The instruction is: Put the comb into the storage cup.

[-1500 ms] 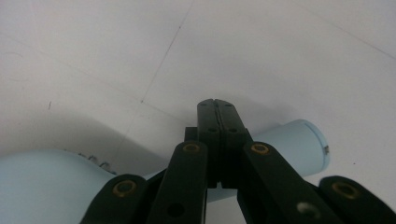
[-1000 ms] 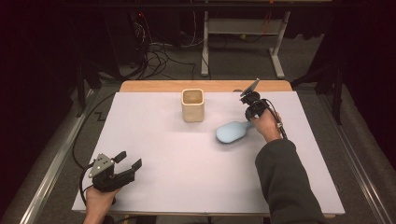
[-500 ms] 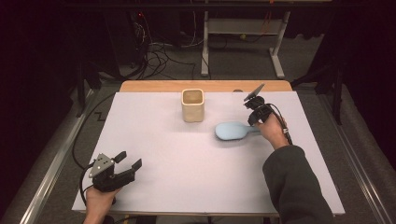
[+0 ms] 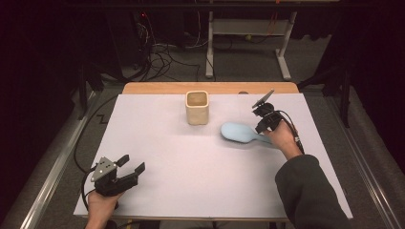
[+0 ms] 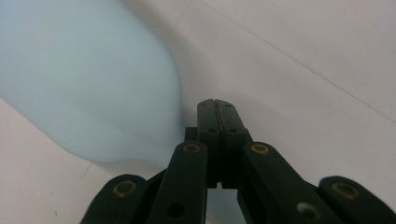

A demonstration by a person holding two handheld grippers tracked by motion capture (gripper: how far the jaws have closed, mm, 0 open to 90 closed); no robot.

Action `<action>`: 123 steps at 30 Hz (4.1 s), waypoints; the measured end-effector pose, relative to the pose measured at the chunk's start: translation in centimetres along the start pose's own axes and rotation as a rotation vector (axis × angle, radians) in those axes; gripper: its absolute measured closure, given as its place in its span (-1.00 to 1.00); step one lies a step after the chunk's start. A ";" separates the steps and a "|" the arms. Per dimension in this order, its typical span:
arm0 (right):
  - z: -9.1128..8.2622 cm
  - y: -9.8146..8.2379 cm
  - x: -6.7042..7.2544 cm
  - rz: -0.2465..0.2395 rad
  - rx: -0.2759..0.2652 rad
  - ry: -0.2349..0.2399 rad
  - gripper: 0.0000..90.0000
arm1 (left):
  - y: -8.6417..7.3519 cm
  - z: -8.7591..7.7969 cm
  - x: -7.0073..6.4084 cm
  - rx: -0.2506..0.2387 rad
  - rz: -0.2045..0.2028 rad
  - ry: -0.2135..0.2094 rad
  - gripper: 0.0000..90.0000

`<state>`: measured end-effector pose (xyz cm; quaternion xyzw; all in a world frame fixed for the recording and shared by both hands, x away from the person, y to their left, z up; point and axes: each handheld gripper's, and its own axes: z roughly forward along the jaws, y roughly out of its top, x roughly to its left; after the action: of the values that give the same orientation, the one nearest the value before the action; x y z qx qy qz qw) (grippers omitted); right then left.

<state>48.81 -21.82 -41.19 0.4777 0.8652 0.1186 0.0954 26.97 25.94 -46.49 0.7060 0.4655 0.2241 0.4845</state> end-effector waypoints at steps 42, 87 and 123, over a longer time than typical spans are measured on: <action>-2.4 -4.8 3.0 -0.073 -0.065 0.055 1.00 | 0.0 -0.1 -0.1 -0.003 0.004 0.002 -0.34; 0.5 -4.5 4.5 -0.052 -0.009 0.018 0.57 | 0.0 -0.1 -0.2 -0.001 0.008 0.005 -0.34; -4.1 -9.0 5.7 -0.113 -0.236 0.081 0.58 | 0.3 0.4 -1.3 0.005 0.035 -0.022 -0.34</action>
<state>37.43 -22.04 -40.29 0.4085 0.8740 0.2331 0.1226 26.76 24.60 -46.24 0.7177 0.4480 0.2235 0.4840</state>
